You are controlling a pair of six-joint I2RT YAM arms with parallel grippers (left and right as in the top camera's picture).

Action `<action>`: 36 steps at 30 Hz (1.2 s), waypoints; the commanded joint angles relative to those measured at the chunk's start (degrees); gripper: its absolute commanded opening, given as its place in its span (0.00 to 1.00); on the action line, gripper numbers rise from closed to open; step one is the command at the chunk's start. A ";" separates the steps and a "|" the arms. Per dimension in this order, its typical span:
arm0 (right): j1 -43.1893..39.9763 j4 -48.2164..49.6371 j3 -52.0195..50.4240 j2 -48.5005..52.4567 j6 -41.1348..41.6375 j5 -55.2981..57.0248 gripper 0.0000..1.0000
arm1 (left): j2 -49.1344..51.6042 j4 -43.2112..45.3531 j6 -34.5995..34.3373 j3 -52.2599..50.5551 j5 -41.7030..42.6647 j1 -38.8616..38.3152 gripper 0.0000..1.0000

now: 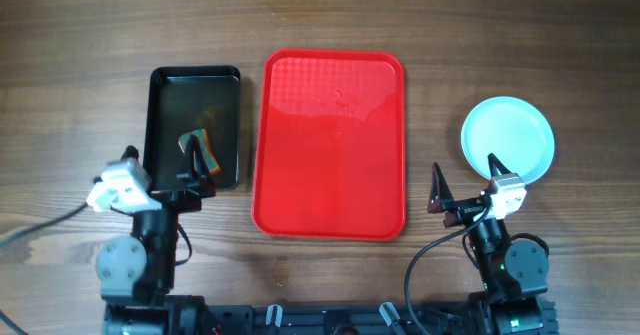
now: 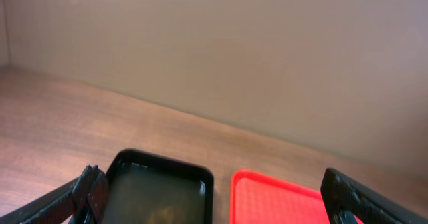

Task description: Clean dirty plates on tray and stack at the side

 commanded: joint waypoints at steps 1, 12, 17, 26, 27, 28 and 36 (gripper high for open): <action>-0.35 0.15 0.00 0.11 -0.13 0.44 1.00 | -7.56 3.63 0.13 -7.34 0.50 0.39 1.00; -0.35 0.15 0.00 0.11 -0.13 0.44 1.00 | -14.97 7.34 0.11 -18.64 0.39 0.37 1.00; -0.35 0.15 0.00 0.11 -0.13 0.44 1.00 | -14.99 3.06 -0.07 -20.22 0.70 0.33 1.00; -0.35 0.15 0.00 0.11 -0.13 0.44 1.00 | -14.93 2.82 -0.04 -20.22 0.70 0.35 1.00; -0.35 0.15 0.00 0.11 -0.11 0.44 1.00 | -14.88 2.82 -0.07 -20.22 0.70 0.35 1.00; -0.35 0.15 0.00 0.11 -0.11 0.44 1.00 | -14.88 2.82 -0.07 -20.22 0.70 0.35 1.00; -0.35 0.15 0.00 0.11 -0.13 0.44 1.00 | -14.88 2.82 -0.07 -20.22 0.70 0.35 1.00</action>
